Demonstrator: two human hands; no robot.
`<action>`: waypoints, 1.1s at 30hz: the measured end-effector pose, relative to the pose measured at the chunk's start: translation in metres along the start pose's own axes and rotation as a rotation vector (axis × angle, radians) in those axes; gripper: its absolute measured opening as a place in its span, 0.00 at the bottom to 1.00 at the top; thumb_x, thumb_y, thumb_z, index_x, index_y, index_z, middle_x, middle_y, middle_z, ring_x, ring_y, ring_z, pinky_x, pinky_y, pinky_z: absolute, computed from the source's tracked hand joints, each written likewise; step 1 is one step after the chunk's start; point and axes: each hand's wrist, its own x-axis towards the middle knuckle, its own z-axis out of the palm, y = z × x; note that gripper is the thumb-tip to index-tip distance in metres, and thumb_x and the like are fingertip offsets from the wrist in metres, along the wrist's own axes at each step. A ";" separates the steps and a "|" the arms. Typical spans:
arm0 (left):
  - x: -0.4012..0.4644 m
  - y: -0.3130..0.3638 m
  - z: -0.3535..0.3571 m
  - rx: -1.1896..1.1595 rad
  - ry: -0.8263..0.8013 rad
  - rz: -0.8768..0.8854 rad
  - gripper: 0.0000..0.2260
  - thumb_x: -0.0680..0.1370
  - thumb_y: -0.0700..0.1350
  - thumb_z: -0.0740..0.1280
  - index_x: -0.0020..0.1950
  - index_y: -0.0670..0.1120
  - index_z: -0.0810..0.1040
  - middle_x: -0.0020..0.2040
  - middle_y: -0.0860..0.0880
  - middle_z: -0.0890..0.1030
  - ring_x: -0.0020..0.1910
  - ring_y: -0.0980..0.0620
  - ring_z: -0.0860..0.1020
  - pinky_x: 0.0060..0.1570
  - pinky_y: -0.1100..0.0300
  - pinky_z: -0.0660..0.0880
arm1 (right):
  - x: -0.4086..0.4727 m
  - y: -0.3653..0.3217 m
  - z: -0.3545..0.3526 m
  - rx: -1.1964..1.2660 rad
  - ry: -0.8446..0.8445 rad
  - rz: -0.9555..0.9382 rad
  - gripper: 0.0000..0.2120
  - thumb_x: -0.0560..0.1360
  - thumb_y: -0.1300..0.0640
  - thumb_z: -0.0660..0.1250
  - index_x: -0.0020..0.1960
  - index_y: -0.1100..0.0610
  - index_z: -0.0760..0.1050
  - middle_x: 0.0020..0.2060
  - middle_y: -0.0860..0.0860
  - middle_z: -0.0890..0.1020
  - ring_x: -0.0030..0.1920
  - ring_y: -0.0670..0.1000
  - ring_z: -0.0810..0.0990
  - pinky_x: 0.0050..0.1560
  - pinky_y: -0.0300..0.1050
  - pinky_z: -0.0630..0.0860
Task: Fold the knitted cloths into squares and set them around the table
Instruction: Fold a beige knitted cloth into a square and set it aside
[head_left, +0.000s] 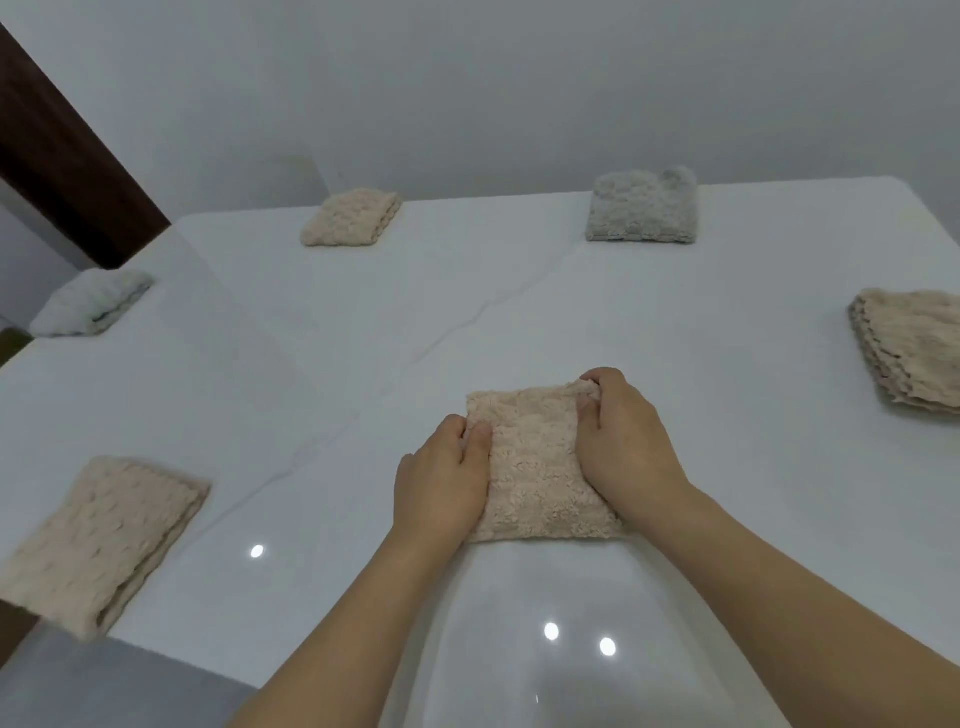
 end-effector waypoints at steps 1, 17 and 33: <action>-0.011 0.002 0.003 -0.005 -0.003 -0.002 0.17 0.84 0.54 0.55 0.40 0.45 0.66 0.31 0.51 0.72 0.34 0.50 0.70 0.45 0.56 0.65 | -0.009 0.004 -0.004 -0.028 -0.001 -0.012 0.15 0.82 0.57 0.53 0.66 0.57 0.69 0.56 0.54 0.77 0.55 0.54 0.75 0.55 0.49 0.71; -0.116 0.018 0.037 0.035 -0.014 0.089 0.18 0.83 0.54 0.56 0.35 0.52 0.61 0.26 0.55 0.66 0.28 0.54 0.67 0.53 0.54 0.66 | -0.120 0.045 -0.047 -0.403 0.067 -0.040 0.14 0.79 0.64 0.57 0.63 0.57 0.69 0.52 0.53 0.74 0.33 0.52 0.70 0.30 0.45 0.61; -0.137 0.024 0.041 0.181 -0.167 0.120 0.16 0.83 0.56 0.54 0.38 0.54 0.64 0.28 0.55 0.70 0.34 0.54 0.73 0.59 0.54 0.62 | -0.156 0.061 -0.072 -0.557 0.093 -0.015 0.02 0.75 0.60 0.61 0.47 0.58 0.70 0.34 0.51 0.75 0.27 0.52 0.68 0.23 0.40 0.54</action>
